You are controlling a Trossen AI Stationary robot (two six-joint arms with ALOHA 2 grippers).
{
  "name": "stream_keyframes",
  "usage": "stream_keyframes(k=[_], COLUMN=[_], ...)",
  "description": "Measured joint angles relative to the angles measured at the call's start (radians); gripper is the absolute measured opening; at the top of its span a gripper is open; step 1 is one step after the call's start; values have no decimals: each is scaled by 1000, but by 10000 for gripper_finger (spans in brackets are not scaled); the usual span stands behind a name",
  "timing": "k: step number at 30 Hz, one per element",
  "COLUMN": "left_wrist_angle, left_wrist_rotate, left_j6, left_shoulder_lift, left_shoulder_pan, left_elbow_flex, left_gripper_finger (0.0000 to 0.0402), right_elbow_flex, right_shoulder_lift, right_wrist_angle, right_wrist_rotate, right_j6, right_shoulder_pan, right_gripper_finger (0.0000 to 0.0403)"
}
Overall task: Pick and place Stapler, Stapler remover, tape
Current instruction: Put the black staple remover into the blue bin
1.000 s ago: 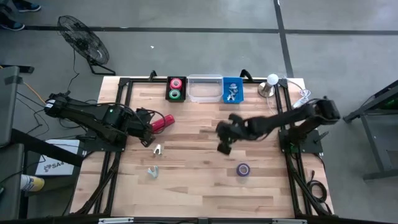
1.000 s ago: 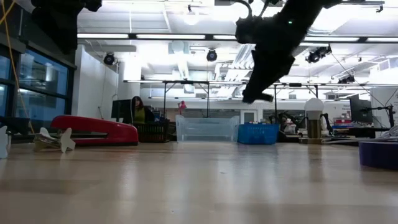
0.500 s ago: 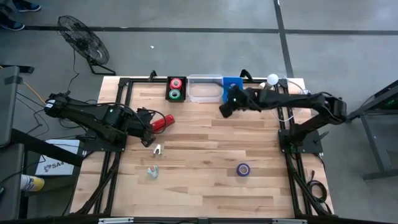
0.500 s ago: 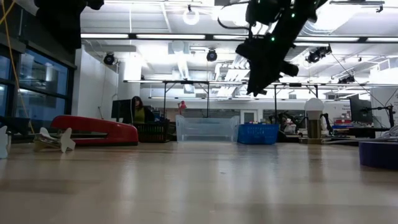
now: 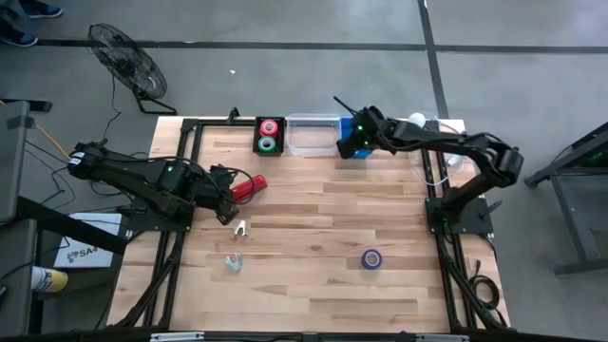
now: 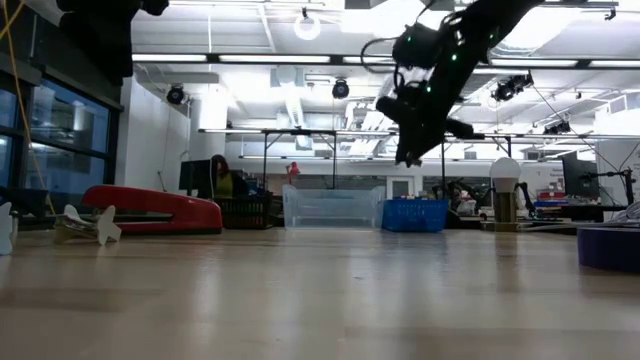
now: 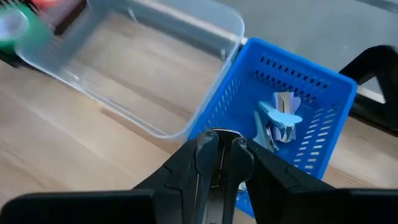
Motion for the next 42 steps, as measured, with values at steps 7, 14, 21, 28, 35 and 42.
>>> stream_keyframes(k=[7,14,21,28,35,42], left_wrist_angle=[0,0,13,16,15,14], left_wrist_rotate=[2,19,33,37,38,39], left_j6=[0,-2,-14,-39,-57,-70], left_shoulder_lift=[0,0,0,0,0,0], left_shoulder_pan=[0,0,0,0,0,0], left_elbow_flex=[0,0,0,0,0,0], left_gripper_finger=[217,217,217,217,217,217], right_elbow_flex=[0,0,0,0,0,0], right_shoulder_lift=[116,209,217,217,217,216], right_wrist_angle=[41,69,91,92,88,87], right_wrist_rotate=[-64,-123,-119,-137,-137,-163], right_j6=[-47,-47,-37,-13,-13,-19], right_shoulder_pan=[-67,-119,-142,-141,-141,-145], right_gripper_finger=[99,100,111,126,166,213])
